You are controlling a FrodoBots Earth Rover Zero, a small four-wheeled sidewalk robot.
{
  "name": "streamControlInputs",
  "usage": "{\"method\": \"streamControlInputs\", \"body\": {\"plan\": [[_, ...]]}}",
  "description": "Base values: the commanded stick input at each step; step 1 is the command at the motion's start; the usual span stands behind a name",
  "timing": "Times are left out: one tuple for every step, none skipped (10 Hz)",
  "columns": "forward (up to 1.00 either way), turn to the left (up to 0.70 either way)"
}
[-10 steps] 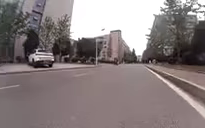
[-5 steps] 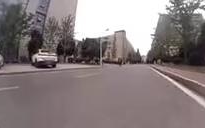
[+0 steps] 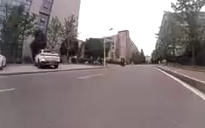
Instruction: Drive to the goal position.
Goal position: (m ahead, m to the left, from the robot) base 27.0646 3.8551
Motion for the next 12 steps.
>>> {"method": "streamControlInputs", "body": {"plan": [[0.7,0.03],[0.7,0.0],[0.7,0.0],[0.7,0.0],[0.7,0.0],[0.7,0.0],[0.7,0.0],[0.7,0.0],[0.7,0.0],[0.7,0.0],[0.7,0.0],[0.7,0.0]]}}
